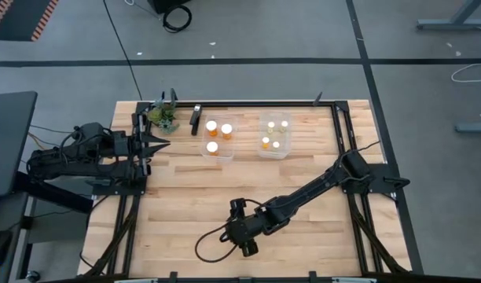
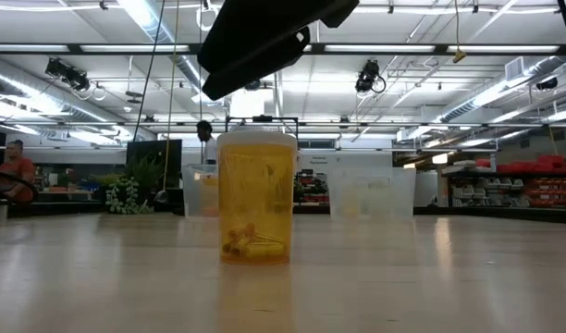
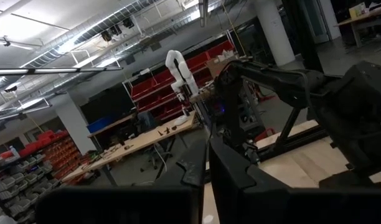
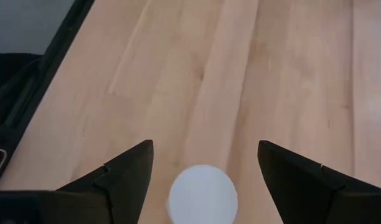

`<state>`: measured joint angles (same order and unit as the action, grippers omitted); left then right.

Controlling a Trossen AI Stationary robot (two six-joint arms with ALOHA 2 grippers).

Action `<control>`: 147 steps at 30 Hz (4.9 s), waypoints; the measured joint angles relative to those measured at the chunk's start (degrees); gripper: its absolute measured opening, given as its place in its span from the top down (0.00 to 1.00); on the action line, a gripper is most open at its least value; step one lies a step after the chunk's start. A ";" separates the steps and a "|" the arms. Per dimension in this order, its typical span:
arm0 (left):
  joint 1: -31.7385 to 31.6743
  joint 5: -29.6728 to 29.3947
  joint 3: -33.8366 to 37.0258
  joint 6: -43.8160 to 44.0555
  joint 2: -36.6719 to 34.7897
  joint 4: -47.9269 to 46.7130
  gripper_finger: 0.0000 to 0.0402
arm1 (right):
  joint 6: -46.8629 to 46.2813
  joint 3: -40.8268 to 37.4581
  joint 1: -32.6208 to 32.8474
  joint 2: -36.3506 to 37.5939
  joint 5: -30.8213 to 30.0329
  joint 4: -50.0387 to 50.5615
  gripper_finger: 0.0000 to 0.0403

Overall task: Pick and place medicine bottles into bin by pill shape (circle, oval)
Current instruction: Put the big orange pill bottle in the left transparent bin

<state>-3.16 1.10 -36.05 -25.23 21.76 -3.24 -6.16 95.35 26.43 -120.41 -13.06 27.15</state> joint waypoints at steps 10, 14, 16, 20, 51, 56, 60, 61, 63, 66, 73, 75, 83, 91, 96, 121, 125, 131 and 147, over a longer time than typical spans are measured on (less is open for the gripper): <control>0.00 -0.02 0.00 0.00 0.00 0.00 0.95 | 0.13 -0.22 -0.03 -0.01 -0.09 0.76 0.26; 0.00 -0.02 0.00 0.00 0.00 -0.01 0.94 | -0.32 -0.22 -0.03 -0.01 -0.09 1.79 0.26; 0.00 -0.02 0.00 0.02 0.00 0.01 0.93 | -1.26 -0.24 -0.03 -0.01 -0.09 2.36 0.26; 0.00 -0.02 0.00 0.02 0.00 -0.01 0.93 | -2.07 -0.24 -0.03 -0.01 -0.11 2.77 0.26; 0.00 -0.03 0.00 0.02 0.00 0.01 0.94 | -6.47 -8.15 -0.63 0.05 -0.07 -3.12 0.26; 0.00 -0.02 0.00 0.02 0.00 0.01 0.93 | -6.89 -8.15 -1.24 0.05 1.18 -5.17 0.27; 0.00 -0.02 0.00 0.04 0.00 0.01 0.94 | -7.77 -8.15 -1.59 0.05 1.61 -5.13 0.31; 0.02 -0.02 0.00 0.04 0.00 0.01 0.95 | -7.80 -8.15 -1.61 0.05 1.61 -5.08 0.33; 0.02 -0.02 0.00 0.03 0.00 0.01 0.95 | -7.80 -8.15 -1.60 0.05 1.59 -5.06 0.35; 0.00 -0.02 0.00 0.03 0.00 0.01 0.95 | -7.76 -8.15 -1.54 0.05 1.61 -5.06 0.38; 0.02 -0.02 0.00 0.02 0.00 0.01 0.93 | -6.92 -8.15 -1.54 0.05 1.55 -5.08 0.43; 0.00 -0.04 0.00 0.02 0.00 0.01 0.93 | -6.50 -8.15 -1.54 0.05 1.23 -5.21 0.43; 0.00 -0.04 0.00 0.02 0.00 0.01 0.95 | -4.19 -6.21 -1.61 0.05 1.13 -4.94 0.43; 0.00 -0.02 0.00 0.02 0.00 0.01 0.93 | -0.64 -3.19 -2.44 0.05 1.11 -3.32 0.43; 0.01 -0.02 0.00 0.02 0.00 0.01 0.94 | 0.79 -2.97 -3.36 0.07 1.11 -3.34 0.43; 0.02 -0.04 0.00 0.02 0.00 -0.01 0.95 | 9.12 9.76 -8.78 0.93 -0.43 9.94 0.43; 0.01 -0.02 0.00 0.02 -0.02 -0.04 0.94 | 10.69 12.39 -9.57 0.93 -3.48 14.09 0.43; 0.01 -0.02 0.00 0.02 -0.02 -0.05 0.92 | 12.25 14.38 -11.23 0.93 -4.05 15.94 0.43; 0.02 -0.03 0.00 0.02 -0.02 -0.04 0.92 | 15.52 14.49 -17.86 0.93 -4.07 16.60 0.43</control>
<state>-3.14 1.07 -36.05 -25.21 21.74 -3.28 9.37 109.84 8.57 -119.48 -17.12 43.75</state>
